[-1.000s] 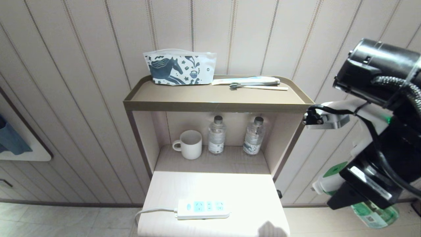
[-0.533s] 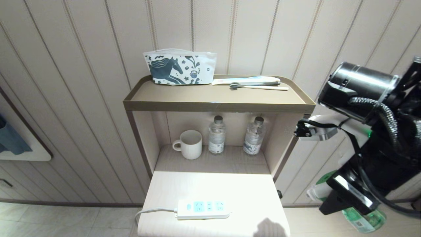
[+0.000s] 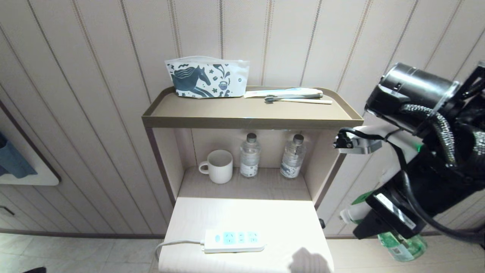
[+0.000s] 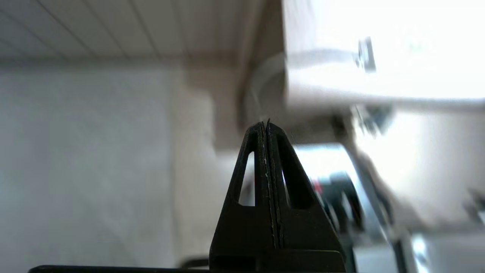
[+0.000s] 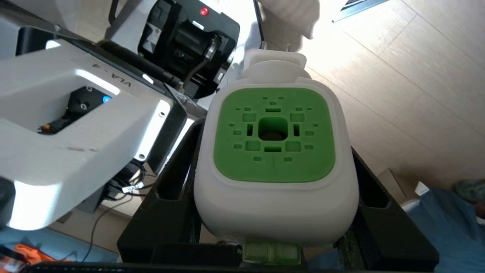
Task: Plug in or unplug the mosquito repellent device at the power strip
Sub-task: Insert the plug into the socket
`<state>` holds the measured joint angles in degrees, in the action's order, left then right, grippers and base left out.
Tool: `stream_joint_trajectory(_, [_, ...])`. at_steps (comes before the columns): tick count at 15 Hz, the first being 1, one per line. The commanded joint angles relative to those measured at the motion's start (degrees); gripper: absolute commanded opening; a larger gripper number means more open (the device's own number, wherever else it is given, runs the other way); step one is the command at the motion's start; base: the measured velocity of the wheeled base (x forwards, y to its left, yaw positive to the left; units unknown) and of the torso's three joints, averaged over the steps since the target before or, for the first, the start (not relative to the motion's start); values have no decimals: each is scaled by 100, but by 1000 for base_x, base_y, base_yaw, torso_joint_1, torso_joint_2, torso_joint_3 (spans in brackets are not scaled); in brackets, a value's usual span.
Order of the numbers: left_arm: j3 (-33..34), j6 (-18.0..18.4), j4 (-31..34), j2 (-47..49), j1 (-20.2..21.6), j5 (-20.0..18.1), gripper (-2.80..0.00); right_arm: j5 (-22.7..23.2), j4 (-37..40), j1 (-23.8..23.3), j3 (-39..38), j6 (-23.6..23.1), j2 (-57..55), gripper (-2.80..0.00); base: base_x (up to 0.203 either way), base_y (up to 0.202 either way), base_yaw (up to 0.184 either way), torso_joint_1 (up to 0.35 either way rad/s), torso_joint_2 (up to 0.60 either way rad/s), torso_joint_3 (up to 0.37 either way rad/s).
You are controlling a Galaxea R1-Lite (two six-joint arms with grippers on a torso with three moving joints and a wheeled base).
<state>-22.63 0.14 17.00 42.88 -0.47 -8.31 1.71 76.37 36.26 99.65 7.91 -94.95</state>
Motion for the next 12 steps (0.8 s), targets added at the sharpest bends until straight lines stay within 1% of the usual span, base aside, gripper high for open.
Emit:
stream_joint_trajectory(1, [8,-3,65,1731,-54,-416,-280,22,-84,-83,-42,0,3,-280,0,0,0,0,0,0])
stream_joint_trajectory(3, [6,-8,110,2597,-302,-787,-280,23,-195,-124,-60,-9,12,-280,0,0,0,0,0,0])
stream_joint_trajectory(5, [-84,-60,68,3173,-980,-909,-280,40,-298,-224,-122,-27,12,-280,0,0,0,0,0,0])
stream_joint_trajectory(6, [-163,-213,51,3327,-1310,-867,-280,78,-457,-279,-177,-40,12,-280,0,0,0,0,0,0])
stream_joint_trajectory(7, [-257,-499,39,3484,-1842,-743,-280,119,-650,-365,-236,-53,12,-280,0,0,0,0,0,0])
stream_joint_trajectory(8, [-362,-812,18,3706,-2360,-566,-280,128,-667,-374,-227,-106,12,-280,0,0,0,0,0,0])
stream_joint_trajectory(9, [-489,-1176,-42,4024,-2908,-315,-280,128,-667,-383,-227,-141,29,-280,0,0,0,0,0,0])
stream_joint_trajectory(10, [-603,-1536,-202,4394,-3343,-76,-280,128,-666,-414,-238,-146,109,-280,0,0,0,0,0,0])
stream_joint_trajectory(11, [-696,-1867,-458,4710,-3644,136,-280,128,-658,-462,-253,-158,144,-280,0,0,0,0,0,0])
stream_joint_trajectory(12, [-739,-2021,-726,4988,-3805,244,-280,128,-667,-506,-245,-158,152,-280,0,0,0,0,0,0])
